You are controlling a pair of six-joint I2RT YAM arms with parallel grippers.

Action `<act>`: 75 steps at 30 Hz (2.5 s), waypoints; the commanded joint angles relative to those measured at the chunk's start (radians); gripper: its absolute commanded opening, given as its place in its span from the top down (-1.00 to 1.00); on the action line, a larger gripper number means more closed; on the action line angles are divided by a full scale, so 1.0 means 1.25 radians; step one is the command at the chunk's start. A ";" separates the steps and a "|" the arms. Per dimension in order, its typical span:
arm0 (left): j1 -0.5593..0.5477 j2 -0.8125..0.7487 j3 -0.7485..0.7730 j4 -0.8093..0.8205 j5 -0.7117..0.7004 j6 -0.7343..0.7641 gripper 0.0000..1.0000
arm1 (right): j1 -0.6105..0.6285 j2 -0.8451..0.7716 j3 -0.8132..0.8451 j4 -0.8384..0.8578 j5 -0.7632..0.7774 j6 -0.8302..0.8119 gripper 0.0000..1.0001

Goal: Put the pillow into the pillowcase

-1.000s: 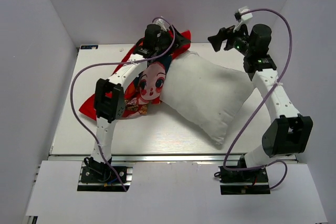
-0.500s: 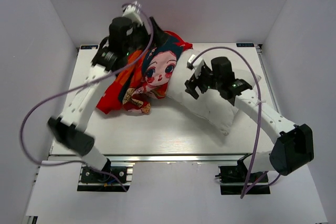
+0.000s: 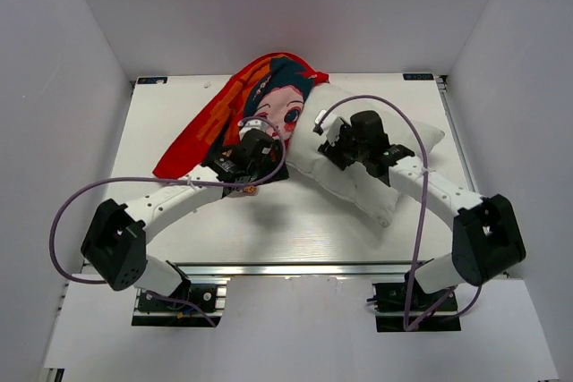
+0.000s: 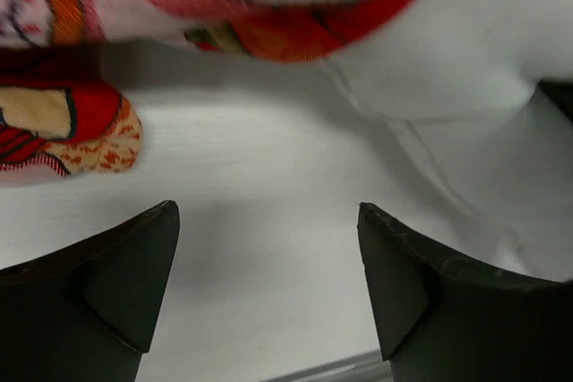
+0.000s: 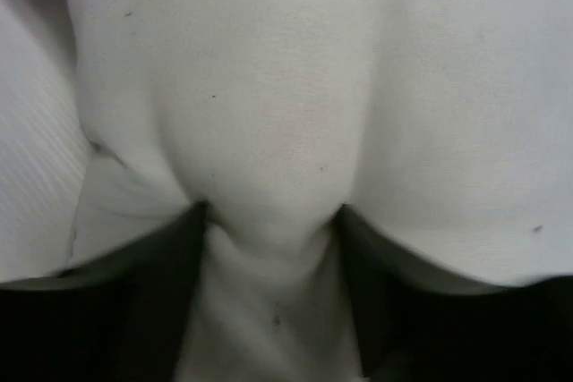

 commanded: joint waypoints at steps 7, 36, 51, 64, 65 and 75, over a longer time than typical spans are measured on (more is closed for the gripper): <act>0.059 0.136 0.139 0.106 -0.140 -0.057 -0.80 | -0.026 0.099 0.136 -0.096 -0.093 0.053 0.84; 0.236 -0.015 0.309 0.278 0.635 0.093 0.42 | -0.283 0.218 0.618 -0.260 -0.541 0.543 1.00; 0.318 0.126 0.222 0.910 1.064 -0.511 0.19 | -0.293 0.209 0.505 -0.178 -0.628 0.689 1.00; 0.209 0.075 0.473 -0.316 0.436 0.161 -0.43 | -0.241 0.320 0.623 -0.252 -0.327 0.546 1.00; 0.184 0.076 0.473 -0.365 0.404 0.168 -0.44 | -0.240 0.344 0.633 -0.236 -0.286 0.568 1.00; -0.014 0.208 0.648 -0.504 0.103 0.230 -0.51 | -0.223 0.522 0.833 -0.109 -0.046 0.675 1.00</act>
